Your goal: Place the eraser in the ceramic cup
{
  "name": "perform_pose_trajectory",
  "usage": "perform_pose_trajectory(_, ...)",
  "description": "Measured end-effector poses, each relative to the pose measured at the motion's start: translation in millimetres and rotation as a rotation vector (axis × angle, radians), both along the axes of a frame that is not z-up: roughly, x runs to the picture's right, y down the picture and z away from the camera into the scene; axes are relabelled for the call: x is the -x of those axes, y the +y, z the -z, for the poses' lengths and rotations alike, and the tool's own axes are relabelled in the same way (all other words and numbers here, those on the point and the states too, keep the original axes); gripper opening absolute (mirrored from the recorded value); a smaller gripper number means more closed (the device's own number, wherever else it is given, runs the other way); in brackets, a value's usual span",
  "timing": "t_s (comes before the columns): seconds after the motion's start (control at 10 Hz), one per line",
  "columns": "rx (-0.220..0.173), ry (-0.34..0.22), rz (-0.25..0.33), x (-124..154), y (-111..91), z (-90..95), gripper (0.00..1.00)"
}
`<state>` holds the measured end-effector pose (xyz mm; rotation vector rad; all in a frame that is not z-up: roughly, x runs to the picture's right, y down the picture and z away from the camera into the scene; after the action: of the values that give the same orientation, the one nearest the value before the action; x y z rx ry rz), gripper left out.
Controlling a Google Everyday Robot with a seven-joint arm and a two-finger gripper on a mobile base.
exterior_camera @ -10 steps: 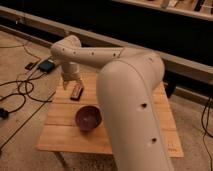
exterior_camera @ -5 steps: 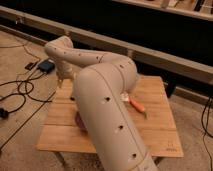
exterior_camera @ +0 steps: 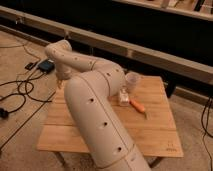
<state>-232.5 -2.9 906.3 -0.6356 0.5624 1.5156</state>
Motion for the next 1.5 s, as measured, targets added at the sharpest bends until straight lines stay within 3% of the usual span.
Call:
perform_pose_trajectory(0.7,0.063,0.038,-0.059,-5.5,36.5,-43.4,0.65)
perform_pose_trajectory(1.2,0.076,0.061,-0.121,-24.2,38.3,-58.1,0.65)
perform_pose_trajectory(1.5,0.079,0.066,-0.108,-30.8,42.9,-64.2,0.65)
